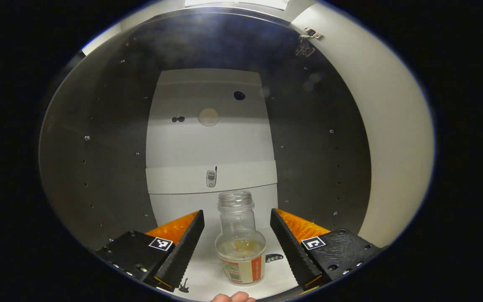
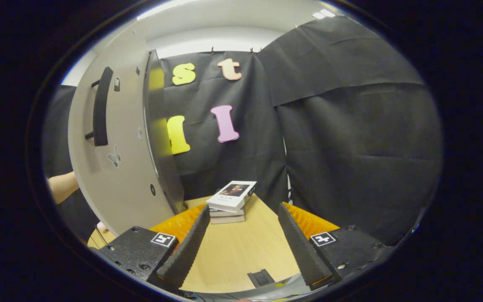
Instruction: Open the cabinet door with the right hand, grasp the bottle in the cabinet with the left hand and place it on the coaster, then close the cabinet door with the right hand.
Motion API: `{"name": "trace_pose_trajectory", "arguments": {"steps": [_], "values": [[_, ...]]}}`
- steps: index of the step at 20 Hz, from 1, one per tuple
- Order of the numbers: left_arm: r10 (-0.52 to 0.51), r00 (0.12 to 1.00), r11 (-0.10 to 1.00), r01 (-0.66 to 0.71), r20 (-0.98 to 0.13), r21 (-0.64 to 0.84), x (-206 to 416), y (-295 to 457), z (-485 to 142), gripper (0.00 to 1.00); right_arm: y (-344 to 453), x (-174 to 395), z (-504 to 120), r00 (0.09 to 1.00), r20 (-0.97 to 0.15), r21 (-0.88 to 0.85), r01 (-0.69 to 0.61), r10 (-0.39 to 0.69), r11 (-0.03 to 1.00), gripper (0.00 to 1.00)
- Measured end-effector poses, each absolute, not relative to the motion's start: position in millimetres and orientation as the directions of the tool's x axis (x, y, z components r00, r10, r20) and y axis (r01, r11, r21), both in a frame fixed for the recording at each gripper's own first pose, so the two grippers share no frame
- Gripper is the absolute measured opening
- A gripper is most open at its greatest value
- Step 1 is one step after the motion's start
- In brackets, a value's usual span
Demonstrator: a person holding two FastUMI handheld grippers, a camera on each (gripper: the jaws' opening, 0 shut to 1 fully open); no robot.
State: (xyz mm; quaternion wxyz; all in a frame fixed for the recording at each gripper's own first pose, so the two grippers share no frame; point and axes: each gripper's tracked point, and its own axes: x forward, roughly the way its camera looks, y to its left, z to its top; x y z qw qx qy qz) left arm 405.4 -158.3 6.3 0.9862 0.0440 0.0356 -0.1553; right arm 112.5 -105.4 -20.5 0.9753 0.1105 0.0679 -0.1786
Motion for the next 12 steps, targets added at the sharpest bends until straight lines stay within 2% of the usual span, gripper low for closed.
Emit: {"name": "trace_pose_trajectory", "arguments": {"steps": [2,4,5,6,7,8,9,10,12], "values": [[-0.304,0.949,0.948,0.310,-0.083,0.073,411.1,-158.9,7.1,0.95,-107.4,113.3,-19.3,0.927,-0.169,0.194,0.365,-0.335,0.911,0.99],[-0.286,0.953,0.953,0.294,-0.102,0.073,416.4,-155.4,4.0,0.84,-108.7,113.8,-18.9,0.928,-0.166,0.193,0.363,-0.334,0.912,1.00],[-0.280,0.954,0.955,0.289,-0.108,0.072,417.8,-153.9,3.3,0.63,-108.5,114.6,-19.6,0.929,-0.164,0.192,0.361,-0.333,0.913,1.00],[-0.271,0.957,0.957,0.279,-0.108,0.075,419.5,-152.0,3.1,0.63,-108.9,115.3,-19.8,0.929,-0.163,0.192,0.359,-0.331,0.913,1.00],[-0.263,0.959,0.960,0.271,-0.106,0.075,419.9,-150.0,4.1,0.49,-108.5,116.2,-21.0,0.930,-0.163,0.192,0.358,-0.329,0.914,1.00],[-0.258,0.960,0.961,0.267,-0.110,0.074,420.5,-148.3,3.6,0.49,-107.9,117.0,-21.6,0.931,-0.165,0.194,0.355,-0.326,0.915,1.00],[-0.247,0.963,0.964,0.255,-0.111,0.072,419.5,-145.9,4.6,0.55,-106.2,118.3,-22.8,0.932,-0.168,0.196,0.351,-0.321,0.916,1.00],[-0.235,0.966,0.967,0.243,-0.104,0.074,415.8,-142.4,8.5,0.41,-104.9,119.3,-22.9,0.934,-0.169,0.198,0.346,-0.315,0.917,1.00],[-0.220,0.972,0.972,0.226,-0.086,0.069,410.6,-133.1,18.5,0.37,-101.5,122.4,-23.6,0.937,-0.168,0.200,0.335,-0.305,0.921,1.00]]}}
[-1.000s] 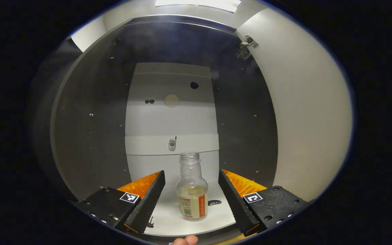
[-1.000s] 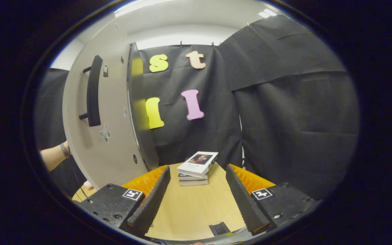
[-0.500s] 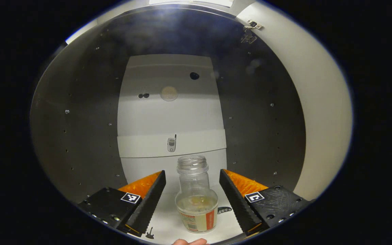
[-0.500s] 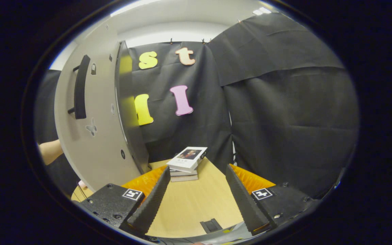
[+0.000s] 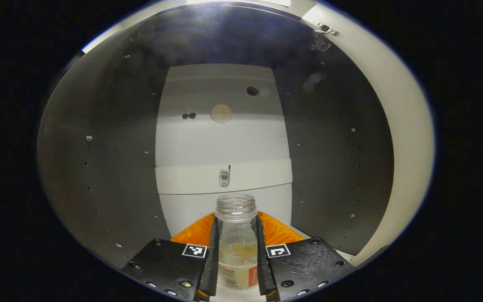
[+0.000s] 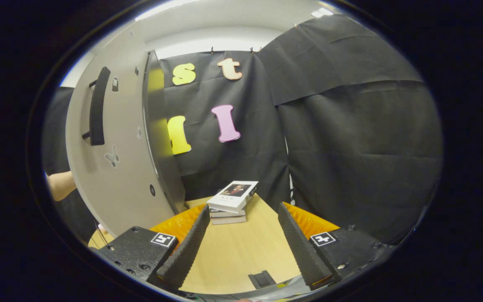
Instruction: Open the cabinet door with the right hand, grasp the bottle in the cabinet with the left hand and place it on the coaster, then close the cabinet door with the right hand.
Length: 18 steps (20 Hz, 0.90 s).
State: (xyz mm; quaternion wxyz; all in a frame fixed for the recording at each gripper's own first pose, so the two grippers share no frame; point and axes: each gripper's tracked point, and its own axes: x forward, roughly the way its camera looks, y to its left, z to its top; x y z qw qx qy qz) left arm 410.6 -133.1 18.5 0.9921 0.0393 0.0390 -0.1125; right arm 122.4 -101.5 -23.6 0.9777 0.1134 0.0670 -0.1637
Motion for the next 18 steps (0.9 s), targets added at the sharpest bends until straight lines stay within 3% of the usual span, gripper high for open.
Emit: {"name": "trace_pose_trajectory", "arguments": {"steps": [9,18], "values": [[-0.192,0.981,0.979,0.193,-0.025,0.064,338.9,-60.5,71.0,0.36,-66.3,147.3,2.2,0.972,-0.124,0.172,0.220,-0.201,0.960,1.00],[0.012,0.999,0.977,-0.002,-0.046,0.212,215.7,50.0,16.0,0.36,-56.6,140.1,48.5,0.987,-0.027,0.137,0.163,-0.161,0.977,0.99]]}}
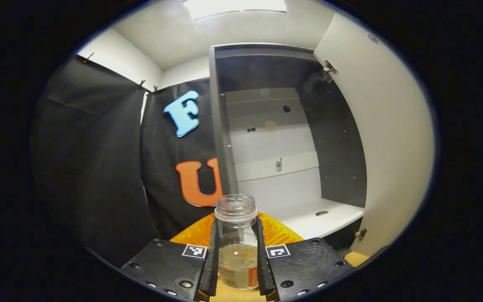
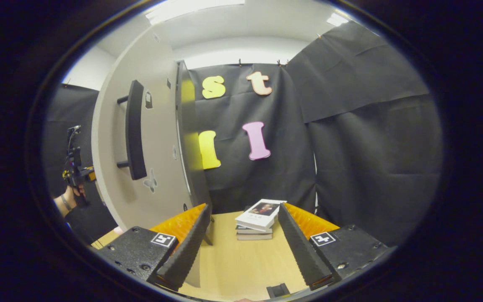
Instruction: Open the cabinet door with the right hand, grasp the bottle in the cabinet with the left hand and place it on the coaster, then close the cabinet door with the right hand.
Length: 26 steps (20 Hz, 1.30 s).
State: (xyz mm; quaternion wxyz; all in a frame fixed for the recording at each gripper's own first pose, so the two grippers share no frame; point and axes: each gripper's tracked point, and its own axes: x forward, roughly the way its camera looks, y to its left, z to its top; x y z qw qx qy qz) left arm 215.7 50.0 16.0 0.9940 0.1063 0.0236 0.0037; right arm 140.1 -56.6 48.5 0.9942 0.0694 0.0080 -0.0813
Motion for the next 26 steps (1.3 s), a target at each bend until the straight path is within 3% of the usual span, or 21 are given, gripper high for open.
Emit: {"name": "trace_pose_trajectory", "arguments": {"steps": [5,11,17,26], "values": [[0.204,0.978,0.945,-0.183,-0.050,0.272,152.4,116.2,-48.9,0.37,-41.2,136.5,73.7,0.986,0.015,0.086,0.162,-0.163,0.983,0.99],[0.366,0.928,0.902,-0.334,-0.073,0.272,96.7,161.9,-126.0,0.37,-20.1,137.1,81.8,0.990,0.025,0.098,0.138,-0.141,0.986,0.99],[0.364,0.918,0.915,-0.321,-0.156,0.245,63.7,161.1,-196.5,0.36,-21.1,128.5,92.2,0.979,0.026,0.108,0.200,-0.204,0.974,0.99],[0.374,0.918,0.919,-0.347,-0.129,0.188,45.1,173.0,-224.5,0.37,-17.9,109.6,91.6,0.967,0.000,0.074,0.253,-0.254,0.964,1.00]]}}
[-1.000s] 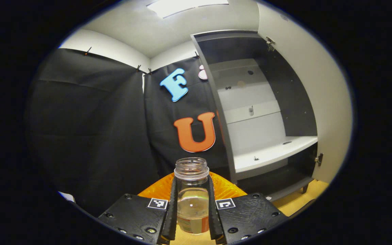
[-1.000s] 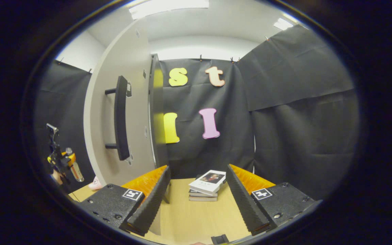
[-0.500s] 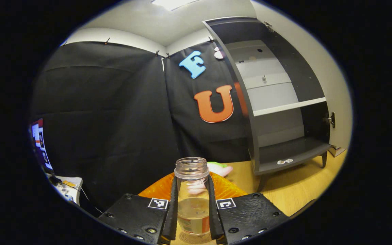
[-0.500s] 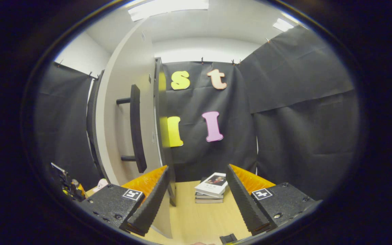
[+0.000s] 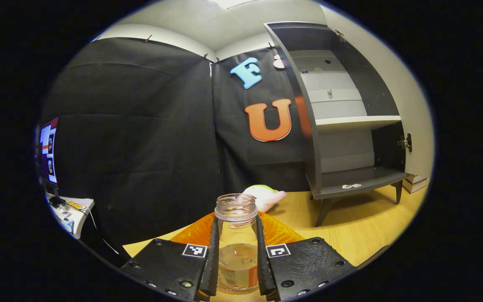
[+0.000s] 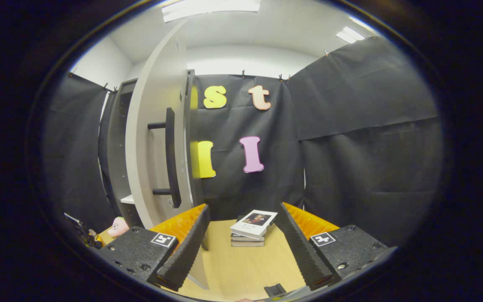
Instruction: Open the cabinet door with the right hand, grasp the bottle in the cabinet with the left hand and place it on the coaster, then close the cabinet door with the right hand.
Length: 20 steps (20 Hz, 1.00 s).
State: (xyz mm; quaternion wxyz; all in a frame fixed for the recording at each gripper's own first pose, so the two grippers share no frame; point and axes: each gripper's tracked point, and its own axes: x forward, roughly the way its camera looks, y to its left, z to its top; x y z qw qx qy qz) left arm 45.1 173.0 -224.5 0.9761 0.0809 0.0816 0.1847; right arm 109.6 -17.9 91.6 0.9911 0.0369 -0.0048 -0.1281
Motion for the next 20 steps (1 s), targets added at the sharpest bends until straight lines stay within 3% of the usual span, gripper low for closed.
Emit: {"name": "trace_pose_trajectory", "arguments": {"steps": [4,10,15,17,18,19,20], "values": [[0.395,0.911,0.901,-0.359,-0.118,0.243,41.2,179.7,-229.8,0.37,-14.9,110.2,92.0,0.966,-0.010,0.065,0.258,-0.258,0.964,0.99],[0.386,0.917,0.909,-0.359,-0.101,0.213,40.1,182.1,-228.0,0.37,-6.1,114.1,91.3,0.970,-0.016,0.051,0.244,-0.244,0.968,0.99],[0.377,0.915,0.921,-0.354,-0.144,0.164,39.1,188.6,-237.4,0.46,1.8,118.9,89.4,0.974,-0.025,0.043,0.227,-0.226,0.973,0.99],[0.363,0.914,0.928,-0.337,-0.179,0.159,38.0,187.1,-245.5,0.54,5.3,121.5,86.6,0.976,-0.032,0.043,0.217,-0.216,0.975,0.99],[0.354,0.916,0.932,-0.328,-0.189,0.156,37.2,185.1,-246.8,0.62,5.7,122.0,85.6,0.976,-0.035,0.041,0.215,-0.214,0.976,1.00],[0.352,0.916,0.933,-0.325,-0.192,0.155,35.2,183.6,-245.4,0.81,5.9,123.0,84.6,0.976,-0.037,0.040,0.215,-0.214,0.976,0.99],[0.344,0.921,0.935,-0.319,-0.184,0.155,34.9,181.7,-241.0,0.85,6.2,123.5,83.9,0.976,-0.040,0.038,0.214,-0.213,0.976,0.99]]}}
